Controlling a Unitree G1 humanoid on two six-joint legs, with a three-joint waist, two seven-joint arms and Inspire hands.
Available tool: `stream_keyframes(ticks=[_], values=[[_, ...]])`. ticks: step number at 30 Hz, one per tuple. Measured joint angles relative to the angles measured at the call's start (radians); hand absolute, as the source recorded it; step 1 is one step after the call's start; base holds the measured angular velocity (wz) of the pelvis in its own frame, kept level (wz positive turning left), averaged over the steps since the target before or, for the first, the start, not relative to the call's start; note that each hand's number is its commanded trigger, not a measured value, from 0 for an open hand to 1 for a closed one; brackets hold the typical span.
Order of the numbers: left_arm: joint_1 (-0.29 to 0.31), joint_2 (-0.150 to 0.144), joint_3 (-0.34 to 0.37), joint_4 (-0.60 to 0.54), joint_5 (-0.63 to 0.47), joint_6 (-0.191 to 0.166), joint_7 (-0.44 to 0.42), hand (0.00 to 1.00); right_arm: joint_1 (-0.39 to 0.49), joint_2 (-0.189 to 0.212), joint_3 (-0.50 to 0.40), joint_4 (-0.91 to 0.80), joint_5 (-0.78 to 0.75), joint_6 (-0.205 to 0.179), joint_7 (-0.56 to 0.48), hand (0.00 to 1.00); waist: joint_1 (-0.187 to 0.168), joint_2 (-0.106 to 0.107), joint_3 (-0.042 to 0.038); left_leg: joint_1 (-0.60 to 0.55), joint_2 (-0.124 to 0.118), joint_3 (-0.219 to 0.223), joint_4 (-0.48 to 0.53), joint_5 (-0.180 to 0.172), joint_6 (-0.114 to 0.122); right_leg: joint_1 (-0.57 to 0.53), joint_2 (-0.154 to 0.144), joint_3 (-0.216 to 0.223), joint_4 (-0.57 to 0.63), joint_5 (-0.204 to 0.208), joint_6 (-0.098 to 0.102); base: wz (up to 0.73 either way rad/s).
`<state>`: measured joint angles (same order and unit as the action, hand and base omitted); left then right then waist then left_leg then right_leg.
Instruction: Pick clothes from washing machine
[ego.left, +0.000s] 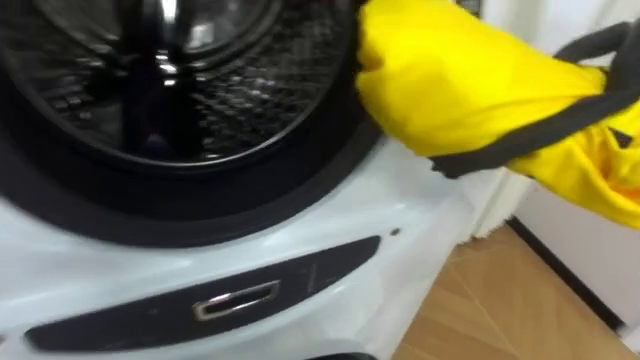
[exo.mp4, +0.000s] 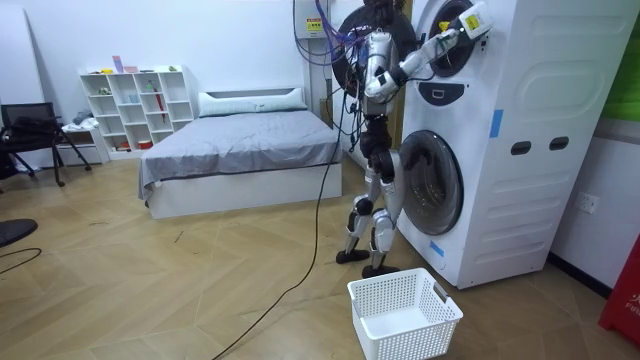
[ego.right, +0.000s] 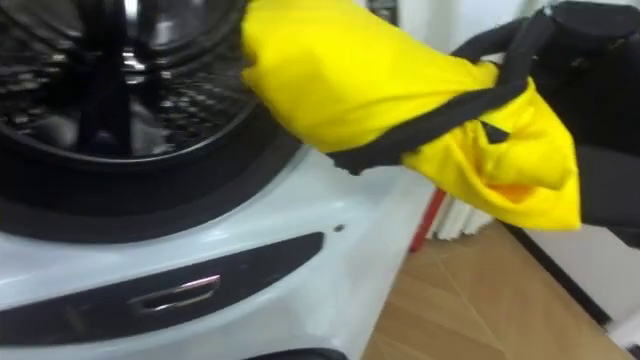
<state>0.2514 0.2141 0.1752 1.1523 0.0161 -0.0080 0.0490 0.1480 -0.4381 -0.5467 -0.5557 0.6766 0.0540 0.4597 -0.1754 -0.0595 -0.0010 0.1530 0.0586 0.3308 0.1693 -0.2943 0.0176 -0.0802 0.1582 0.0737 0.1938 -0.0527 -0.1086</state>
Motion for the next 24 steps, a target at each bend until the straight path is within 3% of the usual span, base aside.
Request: stream_keyframes(ticks=[7,9,11,14,19,20,22,24], values=[[-0.008,0.003,-0.001,0.006,-0.001,-0.003,-0.001,0.0,0.074,0.001,-0.031,0.116,0.002,0.0,-0.003,1.0,-0.059,0.014,0.0035,-0.002,0.002,0.097,-0.003,-0.003,-0.004,-0.043,0.026,0.08,0.025,0.007,0.002,-0.39],[-0.01,0.007,-0.001,0.006,-0.005,-0.001,-0.002,0.0,0.102,0.012,-0.032,0.162,0.001,0.0,-0.002,1.0,-0.068,0.016,0.0049,-0.001,0.002,0.122,-0.003,-0.003,-0.004,-0.049,0.033,0.103,0.027,0.011,0.003,-0.41],[-0.013,0.007,-0.016,0.008,-0.007,0.012,-0.006,0.0,0.123,0.049,-0.031,0.233,-0.014,0.001,-0.002,1.0,-0.08,0.02,0.0065,-0.008,0.002,0.154,0.001,-0.004,-0.007,-0.064,0.041,0.131,0.027,0.02,0.005,-0.39],[-0.015,0.019,-0.058,0.01,-0.029,0.018,-0.015,0.0,0.133,0.056,-0.011,0.338,-0.035,0.003,-0.017,1.0,-0.09,0.03,0.0121,-0.023,0.002,0.189,0.0,-0.008,-0.008,-0.084,0.051,0.161,0.029,0.034,0.01,-0.34],[-0.049,0.028,-0.123,0.028,-0.025,0.05,-0.022,0.0,0.139,0.06,0.053,0.498,-0.129,0.003,-0.068,1.0,-0.098,0.055,0.0088,-0.055,0.002,0.216,0.001,-0.017,0.0,-0.117,0.054,0.182,0.029,0.051,0.017,-0.15],[-0.054,0.028,-0.127,0.032,-0.027,0.052,-0.023,0.0,0.139,0.06,0.064,0.544,-0.142,0.003,-0.069,1.0,-0.099,0.061,0.0105,-0.057,0.001,0.216,0.001,-0.018,0.001,-0.119,0.054,0.182,0.029,0.052,0.018,-0.05],[-0.055,0.028,-0.151,0.028,-0.029,0.053,-0.025,0.0,0.14,0.06,0.081,0.61,-0.158,0.004,-0.081,1.0,-0.101,0.072,0.0043,-0.071,0.0,0.216,0.003,-0.019,0.003,-0.132,0.052,0.182,0.029,0.053,0.02,0.0],[-0.062,0.029,-0.162,0.027,-0.029,0.053,-0.037,0.0,0.138,0.061,0.098,0.663,-0.172,0.004,-0.1,1.0,-0.1,0.082,0.004,-0.086,-0.001,0.216,0.009,-0.019,0.004,-0.147,0.051,0.184,0.033,0.054,0.021,-0.02]])
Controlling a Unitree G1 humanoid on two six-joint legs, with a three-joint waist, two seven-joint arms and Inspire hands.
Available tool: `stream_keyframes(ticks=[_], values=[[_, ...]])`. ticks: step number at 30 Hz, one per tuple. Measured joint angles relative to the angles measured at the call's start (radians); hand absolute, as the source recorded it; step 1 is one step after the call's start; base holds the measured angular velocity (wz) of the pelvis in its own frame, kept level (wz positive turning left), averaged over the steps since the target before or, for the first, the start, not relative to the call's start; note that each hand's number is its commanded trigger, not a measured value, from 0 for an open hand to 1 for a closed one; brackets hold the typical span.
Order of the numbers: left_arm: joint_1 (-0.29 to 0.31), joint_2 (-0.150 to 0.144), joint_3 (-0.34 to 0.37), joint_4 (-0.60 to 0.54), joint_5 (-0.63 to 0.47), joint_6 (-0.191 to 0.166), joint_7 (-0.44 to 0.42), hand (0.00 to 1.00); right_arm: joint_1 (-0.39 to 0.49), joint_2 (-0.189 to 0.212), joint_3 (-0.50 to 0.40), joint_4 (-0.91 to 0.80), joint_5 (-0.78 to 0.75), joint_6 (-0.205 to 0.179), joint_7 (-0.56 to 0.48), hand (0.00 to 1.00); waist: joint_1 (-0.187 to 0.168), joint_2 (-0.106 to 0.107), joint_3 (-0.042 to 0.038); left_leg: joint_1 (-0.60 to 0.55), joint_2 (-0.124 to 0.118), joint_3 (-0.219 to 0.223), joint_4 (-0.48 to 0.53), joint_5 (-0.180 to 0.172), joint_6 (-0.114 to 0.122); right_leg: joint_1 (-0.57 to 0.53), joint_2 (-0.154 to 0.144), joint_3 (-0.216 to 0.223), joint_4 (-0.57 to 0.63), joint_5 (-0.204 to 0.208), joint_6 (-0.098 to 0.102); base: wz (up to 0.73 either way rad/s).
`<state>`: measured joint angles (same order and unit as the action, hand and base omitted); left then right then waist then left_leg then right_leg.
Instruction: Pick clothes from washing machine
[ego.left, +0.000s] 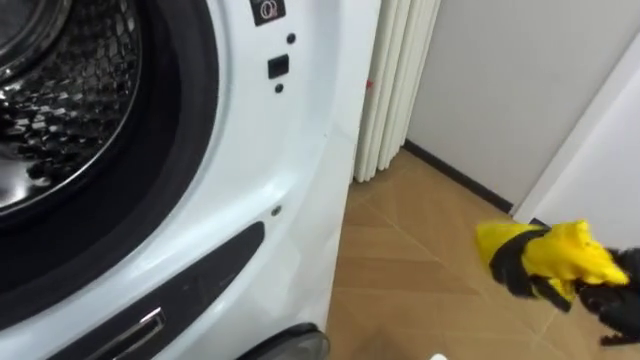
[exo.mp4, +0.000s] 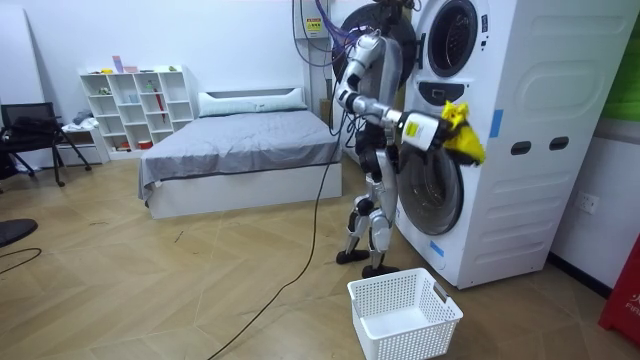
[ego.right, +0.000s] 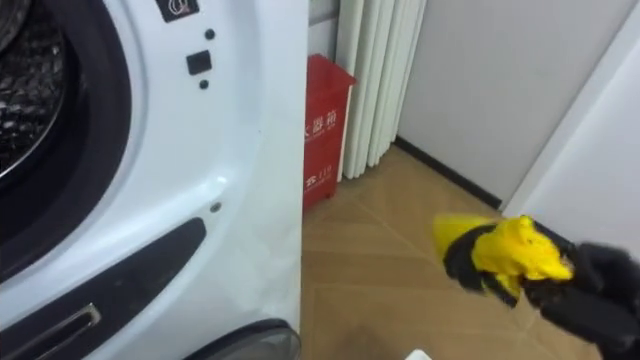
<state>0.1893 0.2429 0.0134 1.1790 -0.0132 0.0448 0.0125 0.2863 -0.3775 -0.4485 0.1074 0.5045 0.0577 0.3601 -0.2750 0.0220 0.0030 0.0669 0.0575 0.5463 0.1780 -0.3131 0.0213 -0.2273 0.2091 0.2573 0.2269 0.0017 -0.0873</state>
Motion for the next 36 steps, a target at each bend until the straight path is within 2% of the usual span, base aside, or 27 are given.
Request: stream_keyframes(ticks=[3,4,6,8,11,14,16,18,21,22,24,26,30,36], values=[[-0.005,0.0,-0.009,-0.004,0.004,-0.002,-0.003,0.0,-0.004,0.002,0.036,0.055,-0.026,-0.001,-0.029,1.0,0.004,0.012,0.0032,-0.025,-0.001,-0.002,0.01,0.0,0.001,-0.026,0.0,0.003,0.01,0.0,0.0,-0.05],[-0.009,0.0,-0.033,-0.007,0.003,-0.003,-0.003,0.0,-0.013,0.002,0.049,0.081,-0.033,-0.005,-0.033,1.0,0.003,0.021,0.0029,-0.034,-0.002,-0.002,0.011,-0.001,0.002,-0.034,0.0,0.004,0.01,0.0,0.002,0.0],[-0.02,0.0,-0.09,-0.009,0.003,-0.003,-0.004,0.0,-0.044,0.003,0.089,0.159,-0.039,-0.016,-0.053,1.0,0.005,0.043,0.0094,-0.042,-0.002,-0.003,0.011,-0.001,0.002,-0.041,-0.001,0.004,0.01,0.001,0.002,0.0],[-0.022,0.0,-0.106,-0.009,0.002,-0.015,-0.012,0.0,-0.061,0.005,0.118,0.213,-0.048,-0.021,-0.069,1.0,0.01,0.057,0.0075,-0.055,-0.002,-0.004,0.012,-0.001,0.002,-0.055,-0.001,0.002,0.011,0.001,0.002,0.0],[-0.024,-0.003,-0.119,-0.01,0.001,-0.042,-0.03,0.0,-0.112,0.018,0.149,0.339,-0.103,-0.057,-0.1,1.0,0.015,0.081,0.0059,-0.075,-0.001,-0.015,0.025,0.001,0.003,-0.07,-0.006,-0.009,0.01,0.001,0.0,0.08],[-0.047,-0.004,-0.164,-0.011,-0.004,-0.049,-0.032,0.0,-0.144,0.026,0.195,0.463,-0.126,-0.089,-0.148,1.0,0.027,0.097,0.0088,-0.083,-0.002,-0.028,0.027,0.006,0.005,-0.073,-0.014,-0.027,0.01,-0.003,-0.003,0.22],[-0.059,-0.004,-0.18,-0.012,-0.023,-0.052,-0.032,0.0,-0.155,0.034,0.235,0.501,-0.121,-0.095,-0.171,1.0,0.033,0.104,0.0047,-0.097,-0.004,-0.032,0.028,0.011,0.007,-0.09,-0.02,-0.037,0.013,-0.003,-0.003,0.14],[-0.068,-0.005,-0.184,-0.013,-0.039,-0.054,-0.031,0.0,-0.166,0.042,0.265,0.532,-0.117,-0.099,-0.187,1.0,0.034,0.107,0.0041,-0.114,-0.015,-0.043,0.024,0.024,0.01,-0.106,-0.031,-0.049,0.015,-0.003,-0.003,0.24],[-0.085,-0.009,-0.198,-0.014,-0.076,-0.06,-0.03,0.0,-0.205,0.064,0.302,0.643,-0.118,-0.131,-0.21,1.0,0.037,0.11,0.0031,-0.128,-0.018,-0.056,0.025,0.031,0.01,-0.11,-0.04,-0.068,0.014,-0.004,-0.005,0.22],[-0.094,-0.015,-0.21,-0.017,-0.096,-0.07,-0.028,0.0,-0.225,0.069,0.313,0.688,-0.116,-0.135,-0.217,1.0,0.036,0.115,0.0037,-0.132,-0.018,-0.065,0.025,0.033,0.011,-0.111,-0.043,-0.075,0.014,-0.005,-0.006,0.24],[-0.105,-0.027,-0.225,-0.017,-0.116,-0.087,-0.024,0.0,-0.246,0.08,0.314,0.752,-0.116,-0.157,-0.233,1.0,0.036,0.127,-0.0002,-0.149,-0.021,-0.083,0.025,0.039,0.015,-0.126,-0.054,-0.089,0.016,-0.006,-0.005,0.27],[-0.136,-0.034,-0.245,-0.005,-0.116,-0.092,-0.022,0.0,-0.284,0.088,0.319,0.836,-0.116,-0.173,-0.251,1.0,0.037,0.135,0.0047,-0.163,-0.035,-0.1,0.019,0.054,0.021,-0.149,-0.067,-0.102,0.03,-0.007,-0.003,0.22],[-0.176,-0.041,-0.267,0.019,-0.116,-0.098,-0.011,0.0,-0.315,0.1,0.32,0.906,-0.116,-0.179,-0.276,1.0,0.036,0.134,0.0075,-0.191,-0.052,-0.109,0.01,0.072,0.027,-0.192,-0.081,-0.109,0.053,-0.015,-0.001,0.11],[-0.199,-0.058,-0.268,0.029,-0.135,-0.112,0.008,0.0,-0.343,0.1,0.318,0.974,-0.107,-0.19,-0.318,1.0,0.034,0.131,0.0104,-0.215,-0.056,-0.109,0.009,0.082,0.028,-0.217,-0.087,-0.106,0.07,-0.019,0.008,0.01]])
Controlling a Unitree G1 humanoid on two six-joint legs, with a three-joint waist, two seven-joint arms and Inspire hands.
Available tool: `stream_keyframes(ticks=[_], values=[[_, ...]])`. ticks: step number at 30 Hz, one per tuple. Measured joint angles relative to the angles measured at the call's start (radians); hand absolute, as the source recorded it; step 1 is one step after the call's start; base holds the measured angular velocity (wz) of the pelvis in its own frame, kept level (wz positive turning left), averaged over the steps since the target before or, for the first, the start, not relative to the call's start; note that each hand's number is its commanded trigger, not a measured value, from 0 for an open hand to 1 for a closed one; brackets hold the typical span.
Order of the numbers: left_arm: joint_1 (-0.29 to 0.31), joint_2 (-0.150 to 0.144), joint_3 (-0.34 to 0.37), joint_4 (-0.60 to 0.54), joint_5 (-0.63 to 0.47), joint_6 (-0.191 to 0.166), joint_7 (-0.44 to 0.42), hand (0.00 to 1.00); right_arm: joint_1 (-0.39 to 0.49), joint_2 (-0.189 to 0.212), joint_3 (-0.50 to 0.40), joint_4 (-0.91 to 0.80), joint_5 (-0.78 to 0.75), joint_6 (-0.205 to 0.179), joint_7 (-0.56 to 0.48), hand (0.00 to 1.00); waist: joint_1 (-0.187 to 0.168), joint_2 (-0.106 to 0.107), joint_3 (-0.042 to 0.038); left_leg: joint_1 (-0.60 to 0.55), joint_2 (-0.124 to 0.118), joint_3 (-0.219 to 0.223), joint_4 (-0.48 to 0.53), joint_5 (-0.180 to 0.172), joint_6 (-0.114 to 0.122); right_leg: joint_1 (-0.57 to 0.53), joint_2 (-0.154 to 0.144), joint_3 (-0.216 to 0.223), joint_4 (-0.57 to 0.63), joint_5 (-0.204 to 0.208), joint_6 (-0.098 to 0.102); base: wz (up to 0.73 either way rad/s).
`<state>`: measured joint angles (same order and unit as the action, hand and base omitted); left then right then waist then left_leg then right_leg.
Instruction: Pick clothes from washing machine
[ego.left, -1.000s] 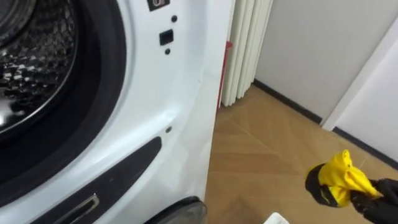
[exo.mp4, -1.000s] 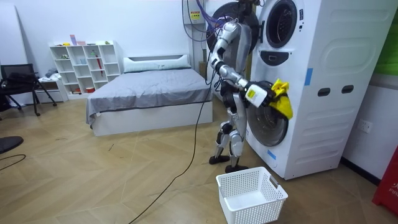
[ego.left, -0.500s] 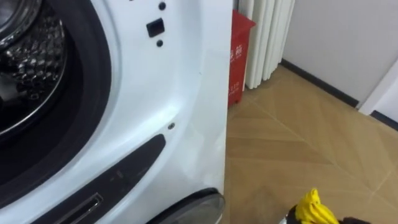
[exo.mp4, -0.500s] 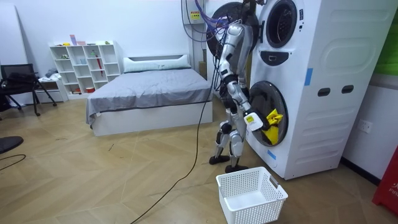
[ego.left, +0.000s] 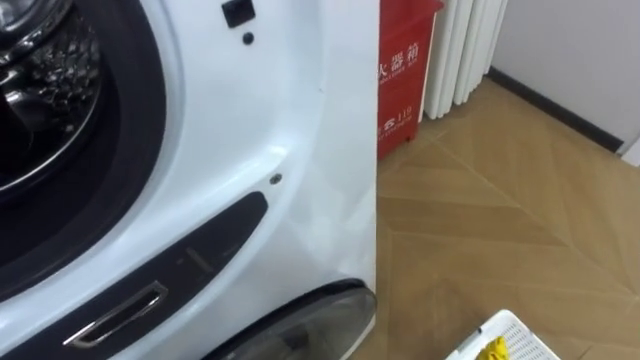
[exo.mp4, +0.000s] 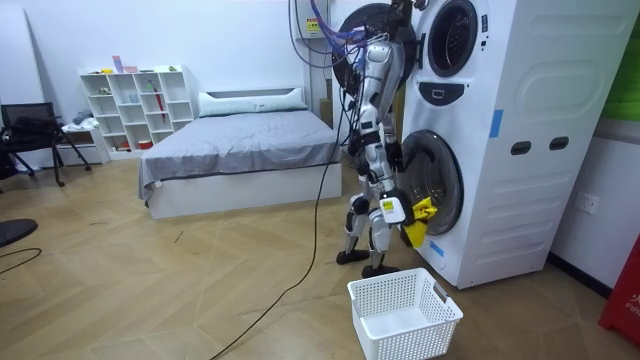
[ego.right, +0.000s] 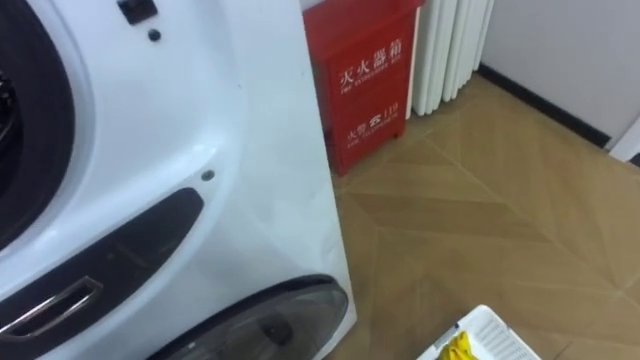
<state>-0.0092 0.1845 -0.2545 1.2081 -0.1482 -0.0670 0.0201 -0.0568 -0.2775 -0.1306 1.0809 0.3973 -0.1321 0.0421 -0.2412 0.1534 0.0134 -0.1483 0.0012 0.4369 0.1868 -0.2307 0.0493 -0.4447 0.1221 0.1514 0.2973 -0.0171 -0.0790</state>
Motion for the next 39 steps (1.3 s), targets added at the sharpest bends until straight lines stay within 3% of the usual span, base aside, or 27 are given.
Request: stream_keyframes(ticks=[5,16,18,19,25,39], values=[[-0.009,0.0,0.008,0.012,-0.018,-0.015,-0.002,0.0,-0.006,-0.002,-0.015,0.018,0.029,-0.02,-0.031,1.0,-0.001,-0.002,0.0014,-0.005,0.0,0.003,-0.014,0.0,-0.002,-0.013,0.003,0.003,0.015,0.001,-0.004,0.01],[-0.02,-0.009,0.036,0.03,-0.02,-0.015,0.02,0.0,-0.016,-0.013,-0.091,0.014,0.035,-0.023,-0.124,1.0,-0.02,-0.004,0.0011,-0.034,-0.007,0.004,0.005,0.007,-0.009,-0.041,0.009,0.019,0.024,-0.002,-0.005,-0.01],[-0.02,-0.012,0.036,0.031,-0.019,-0.015,0.028,0.0,-0.019,-0.016,-0.09,0.001,0.035,-0.025,-0.137,0.51,-0.023,-0.008,0.0019,-0.038,-0.011,0.014,0.008,0.007,-0.008,-0.054,0.009,0.028,0.033,-0.007,-0.003,-0.11],[-0.02,-0.015,0.035,0.03,-0.021,-0.015,0.032,0.0,-0.021,-0.018,-0.089,-0.003,0.036,-0.032,-0.143,0.0,-0.025,-0.008,0.0016,-0.045,-0.012,0.016,0.009,0.006,-0.007,-0.06,0.009,0.033,0.033,-0.005,-0.001,-0.08],[-0.022,-0.021,0.031,0.028,-0.037,-0.016,0.032,0.0,-0.019,-0.05,-0.087,-0.025,0.042,-0.041,-0.153,0.0,-0.028,-0.008,0.0015,-0.049,-0.012,0.025,0.0,-0.003,0.003,-0.073,0.009,0.042,0.056,-0.003,0.003,-0.05],[-0.018,-0.021,0.003,0.028,-0.059,-0.016,0.022,0.0,-0.018,-0.051,-0.067,-0.068,0.069,-0.042,-0.154,0.0,-0.029,-0.006,-0.0003,-0.042,-0.013,0.025,0.001,-0.002,0.003,-0.073,0.006,0.038,0.066,-0.005,-0.004,0.0]])
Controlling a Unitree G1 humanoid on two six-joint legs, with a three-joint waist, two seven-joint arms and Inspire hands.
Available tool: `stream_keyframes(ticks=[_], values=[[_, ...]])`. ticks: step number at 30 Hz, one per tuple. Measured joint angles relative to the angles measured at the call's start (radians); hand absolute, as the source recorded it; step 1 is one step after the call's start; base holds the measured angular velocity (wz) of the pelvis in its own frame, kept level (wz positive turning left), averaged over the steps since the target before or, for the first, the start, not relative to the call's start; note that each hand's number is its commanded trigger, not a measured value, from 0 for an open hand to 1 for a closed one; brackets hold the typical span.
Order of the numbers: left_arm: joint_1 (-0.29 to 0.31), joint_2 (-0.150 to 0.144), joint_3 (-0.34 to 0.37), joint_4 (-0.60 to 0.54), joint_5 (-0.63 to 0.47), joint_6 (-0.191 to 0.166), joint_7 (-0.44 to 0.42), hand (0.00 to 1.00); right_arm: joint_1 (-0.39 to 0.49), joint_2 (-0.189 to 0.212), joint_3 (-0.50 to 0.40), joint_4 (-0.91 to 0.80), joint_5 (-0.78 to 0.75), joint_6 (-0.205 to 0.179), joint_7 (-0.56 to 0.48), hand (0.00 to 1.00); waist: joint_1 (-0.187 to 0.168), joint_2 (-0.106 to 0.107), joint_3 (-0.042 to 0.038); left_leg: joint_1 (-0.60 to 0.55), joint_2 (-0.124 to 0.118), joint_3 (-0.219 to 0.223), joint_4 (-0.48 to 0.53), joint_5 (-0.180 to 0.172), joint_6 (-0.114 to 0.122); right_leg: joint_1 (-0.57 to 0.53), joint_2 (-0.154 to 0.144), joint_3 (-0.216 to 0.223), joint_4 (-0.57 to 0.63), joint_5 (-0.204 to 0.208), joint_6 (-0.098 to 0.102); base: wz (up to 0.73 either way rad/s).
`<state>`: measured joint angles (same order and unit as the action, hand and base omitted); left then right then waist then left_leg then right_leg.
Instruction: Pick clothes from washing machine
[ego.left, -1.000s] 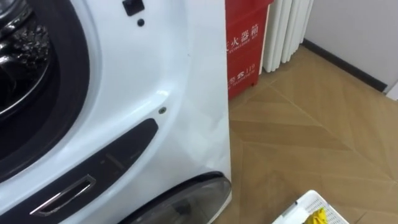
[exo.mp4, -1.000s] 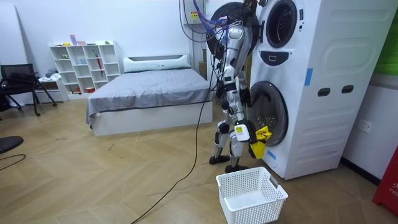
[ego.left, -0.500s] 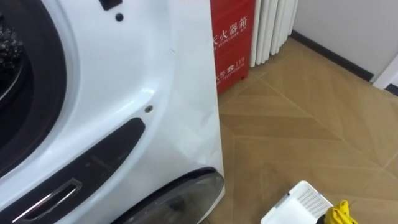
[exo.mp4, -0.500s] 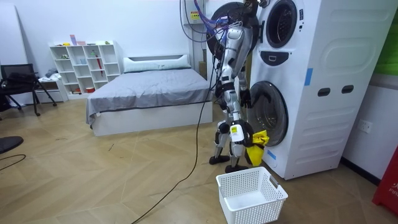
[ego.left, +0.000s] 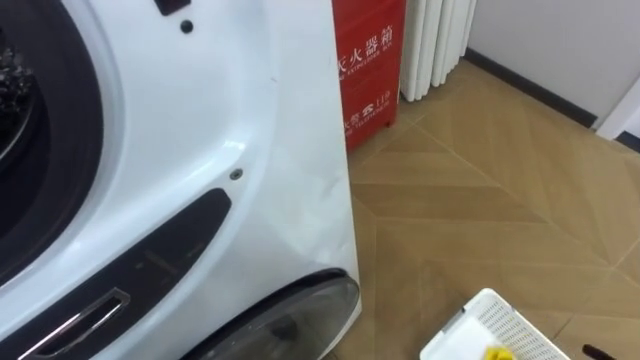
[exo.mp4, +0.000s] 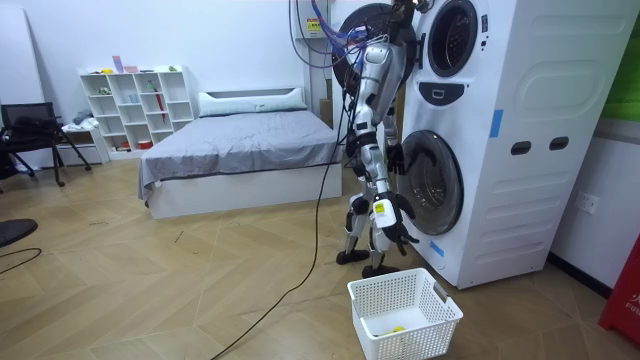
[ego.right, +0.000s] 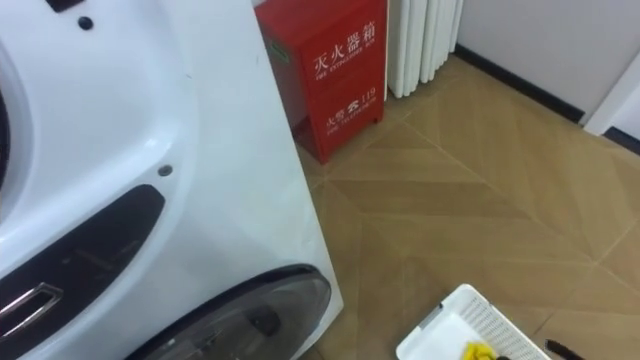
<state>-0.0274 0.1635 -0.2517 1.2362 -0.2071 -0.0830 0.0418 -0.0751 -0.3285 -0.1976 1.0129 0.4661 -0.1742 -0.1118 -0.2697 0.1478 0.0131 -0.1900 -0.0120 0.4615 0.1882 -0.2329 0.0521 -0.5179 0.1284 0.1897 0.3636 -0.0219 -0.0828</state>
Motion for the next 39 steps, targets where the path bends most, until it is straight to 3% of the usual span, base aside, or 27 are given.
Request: stream_keyframes(ticks=[9,16,19,21,22,23,24,26,28,33,39], values=[[0.025,0.001,0.039,-0.003,-0.028,-0.01,-0.004,0.0,0.045,0.0,-0.024,-0.004,0.008,-0.001,0.018,0.0,-0.004,-0.031,-0.0031,0.043,0.006,-0.022,-0.002,-0.004,-0.006,0.046,0.0,-0.018,-0.001,-0.025,0.001,0.06],[0.054,0.004,0.056,-0.006,-0.028,-0.036,-0.004,0.0,0.1,0.002,-0.036,0.017,0.12,-0.001,0.039,0.0,-0.002,-0.044,-0.0072,0.086,0.024,-0.06,-0.003,-0.01,-0.016,0.119,-0.009,-0.08,-0.039,-0.023,-0.013,0.17],[0.071,0.004,0.09,-0.007,-0.024,-0.045,-0.012,0.0,0.114,0.015,-0.078,0.044,0.205,0.001,0.039,0.0,0.004,-0.069,-0.0082,0.121,0.024,-0.076,-0.012,-0.008,-0.02,0.151,-0.017,-0.107,-0.033,-0.041,-0.026,0.27],[0.089,0.008,0.107,-0.012,-0.024,-0.052,-0.01,0.0,0.139,0.015,-0.082,0.063,0.252,-0.005,0.039,0.0,0.005,-0.076,-0.0161,0.138,0.027,-0.099,-0.012,-0.006,-0.024,0.178,-0.021,-0.126,-0.039,-0.05,-0.027,0.35],[0.108,0.008,0.128,-0.026,-0.025,-0.052,-0.004,0.0,0.152,0.019,-0.085,0.087,0.267,-0.005,0.039,0.0,0.005,-0.091,-0.0121,0.157,0.03,-0.117,-0.014,-0.008,-0.026,0.204,-0.021,-0.138,-0.048,-0.061,-0.023,0.44],[0.127,0.008,0.134,-0.044,-0.029,-0.053,0.002,0.0,0.176,0.029,-0.098,0.088,0.278,-0.005,0.039,0.0,0.009,-0.093,-0.0172,0.172,0.033,-0.14,-0.017,-0.008,-0.029,0.231,-0.021,-0.152,-0.064,-0.062,-0.025,0.5],[0.134,0.008,0.134,-0.048,-0.031,-0.053,0.006,0.0,0.186,0.033,-0.103,0.089,0.281,-0.004,0.039,0.0,0.01,-0.098,-0.0163,0.179,0.033,-0.149,-0.019,-0.008,-0.03,0.244,-0.021,-0.158,-0.071,-0.063,-0.026,0.45],[0.144,0.006,0.138,-0.053,-0.042,-0.052,0.023,0.0,0.207,0.057,-0.12,0.106,0.309,-0.001,0.033,0.0,0.029,-0.108,-0.0118,0.204,0.035,-0.182,-0.025,-0.009,-0.032,0.276,-0.024,-0.179,-0.079,-0.069,-0.032,0.3],[0.156,-0.002,0.16,-0.065,-0.037,-0.049,0.03,0.0,0.21,0.081,-0.119,0.15,0.31,0.001,0.027,0.0,0.041,-0.115,-0.0132,0.216,0.035,-0.206,-0.024,-0.008,-0.033,0.299,-0.027,-0.197,-0.095,-0.07,-0.032,0.27],[0.178,-0.019,0.242,-0.057,-0.037,-0.05,0.03,0.0,0.22,0.157,-0.09,0.234,0.304,0.025,0.065,0.0,0.122,-0.131,-0.0159,0.255,0.037,-0.246,-0.021,-0.007,-0.034,0.363,-0.033,-0.239,-0.135,-0.071,-0.033,0.19],[0.225,-0.035,0.337,-0.038,-0.032,-0.048,0.036,0.0,0.212,0.194,-0.048,0.274,0.23,0.064,0.094,0.0,0.2,-0.142,-0.0124,0.3,0.036,-0.278,-0.023,-0.007,-0.034,0.419,-0.044,-0.275,-0.145,-0.095,-0.023,0.28]])
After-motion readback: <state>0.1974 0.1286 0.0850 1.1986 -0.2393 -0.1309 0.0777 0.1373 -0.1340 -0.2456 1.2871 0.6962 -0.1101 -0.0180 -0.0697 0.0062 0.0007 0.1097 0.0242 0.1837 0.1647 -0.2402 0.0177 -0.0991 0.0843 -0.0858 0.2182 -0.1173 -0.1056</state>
